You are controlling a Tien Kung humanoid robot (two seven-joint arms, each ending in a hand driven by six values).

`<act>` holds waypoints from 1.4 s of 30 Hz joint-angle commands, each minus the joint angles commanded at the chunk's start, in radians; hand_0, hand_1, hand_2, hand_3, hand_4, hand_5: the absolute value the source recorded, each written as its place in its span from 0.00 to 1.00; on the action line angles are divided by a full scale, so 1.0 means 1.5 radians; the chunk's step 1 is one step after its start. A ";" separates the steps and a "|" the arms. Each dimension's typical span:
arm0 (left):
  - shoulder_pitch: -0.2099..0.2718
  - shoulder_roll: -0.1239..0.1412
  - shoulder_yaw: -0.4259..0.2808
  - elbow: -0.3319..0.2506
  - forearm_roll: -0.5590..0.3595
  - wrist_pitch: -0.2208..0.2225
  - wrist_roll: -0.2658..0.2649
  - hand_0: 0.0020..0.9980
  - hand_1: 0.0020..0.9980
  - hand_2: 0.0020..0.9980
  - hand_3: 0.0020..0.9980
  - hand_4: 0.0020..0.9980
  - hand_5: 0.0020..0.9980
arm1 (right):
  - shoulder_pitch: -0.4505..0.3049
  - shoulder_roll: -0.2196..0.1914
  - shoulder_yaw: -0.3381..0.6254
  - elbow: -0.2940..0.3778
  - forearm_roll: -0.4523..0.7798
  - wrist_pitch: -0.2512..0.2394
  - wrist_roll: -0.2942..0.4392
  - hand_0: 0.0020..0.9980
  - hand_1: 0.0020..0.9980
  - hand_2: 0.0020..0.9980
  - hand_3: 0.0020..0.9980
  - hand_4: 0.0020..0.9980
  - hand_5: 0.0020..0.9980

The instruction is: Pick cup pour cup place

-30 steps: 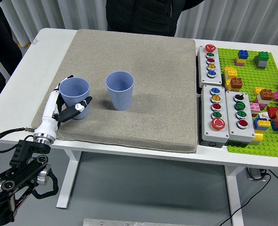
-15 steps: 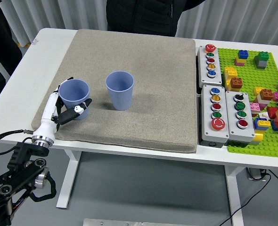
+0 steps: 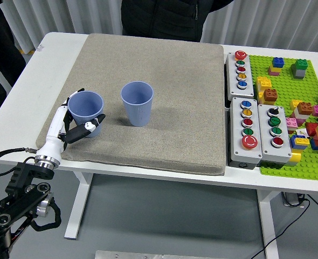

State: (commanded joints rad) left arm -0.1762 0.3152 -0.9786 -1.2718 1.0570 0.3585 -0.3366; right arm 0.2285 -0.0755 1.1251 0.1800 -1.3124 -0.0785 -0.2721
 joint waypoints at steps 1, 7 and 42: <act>0.000 0.000 0.000 0.000 0.000 0.000 0.000 0.81 0.82 0.90 0.99 0.92 0.32 | 0.000 0.000 0.000 0.000 0.000 0.000 0.000 0.67 0.64 0.57 0.57 0.00 0.14; 0.010 0.009 -0.007 -0.008 0.007 -0.008 0.006 0.83 0.84 0.91 1.00 0.92 0.33 | 0.000 0.000 -0.002 0.000 0.002 0.000 0.000 0.67 0.64 0.57 0.57 0.00 0.14; 0.074 0.057 -0.068 -0.109 0.043 -0.010 0.027 0.88 0.89 1.00 1.00 0.99 0.41 | -0.009 0.001 0.007 0.000 -0.010 0.001 -0.001 0.68 0.64 0.57 0.57 0.00 0.14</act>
State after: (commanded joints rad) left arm -0.0658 0.4010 -1.0803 -1.4356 1.1219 0.3435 -0.2962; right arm 0.2143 -0.0747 1.1351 0.1800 -1.3278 -0.0769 -0.2736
